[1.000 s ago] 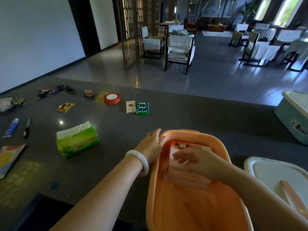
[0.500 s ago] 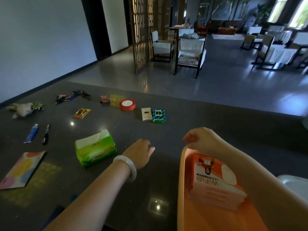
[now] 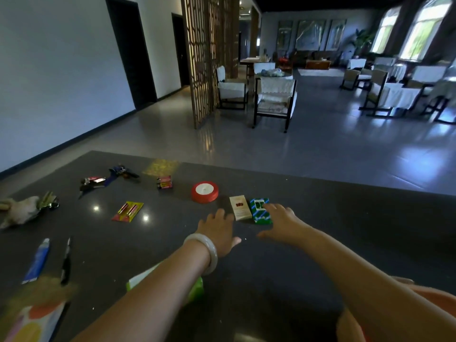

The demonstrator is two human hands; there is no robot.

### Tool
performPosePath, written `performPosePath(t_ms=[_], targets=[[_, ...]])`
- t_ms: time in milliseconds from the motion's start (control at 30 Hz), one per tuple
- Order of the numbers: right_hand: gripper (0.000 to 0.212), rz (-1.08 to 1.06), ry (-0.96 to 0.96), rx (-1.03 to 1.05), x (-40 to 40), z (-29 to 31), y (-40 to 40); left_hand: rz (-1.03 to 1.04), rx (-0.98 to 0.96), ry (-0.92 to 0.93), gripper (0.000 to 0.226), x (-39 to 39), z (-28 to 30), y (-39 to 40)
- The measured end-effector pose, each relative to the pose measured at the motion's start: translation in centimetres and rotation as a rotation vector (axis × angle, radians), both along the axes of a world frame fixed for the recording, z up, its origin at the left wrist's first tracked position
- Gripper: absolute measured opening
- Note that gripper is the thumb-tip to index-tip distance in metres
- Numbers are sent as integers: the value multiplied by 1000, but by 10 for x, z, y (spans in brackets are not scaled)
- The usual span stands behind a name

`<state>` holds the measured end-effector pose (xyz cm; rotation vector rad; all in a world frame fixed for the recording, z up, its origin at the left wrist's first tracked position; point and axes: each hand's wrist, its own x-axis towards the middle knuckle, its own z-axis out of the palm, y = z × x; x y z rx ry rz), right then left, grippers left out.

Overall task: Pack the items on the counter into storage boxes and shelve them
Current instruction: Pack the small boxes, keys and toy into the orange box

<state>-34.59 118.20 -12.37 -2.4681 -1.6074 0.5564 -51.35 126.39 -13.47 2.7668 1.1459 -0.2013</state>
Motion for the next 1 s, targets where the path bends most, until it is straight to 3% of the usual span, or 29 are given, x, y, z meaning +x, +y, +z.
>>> performPosePath(t_ms=[267,700,867,1000], targets=[[120,20,-31,-118,34,-40,65,-36,-110,3,85,29,-31,84],[135,152,-86,-268,105,-78,126,-126,-193,23,114,101,-80,148],[129,181,-12,-281,113,-83,136,-126,-209,6,106,105,-89,151],[125,207,-76,-276,110,-81,134,-133,-184,-22,97,104,-89,149]])
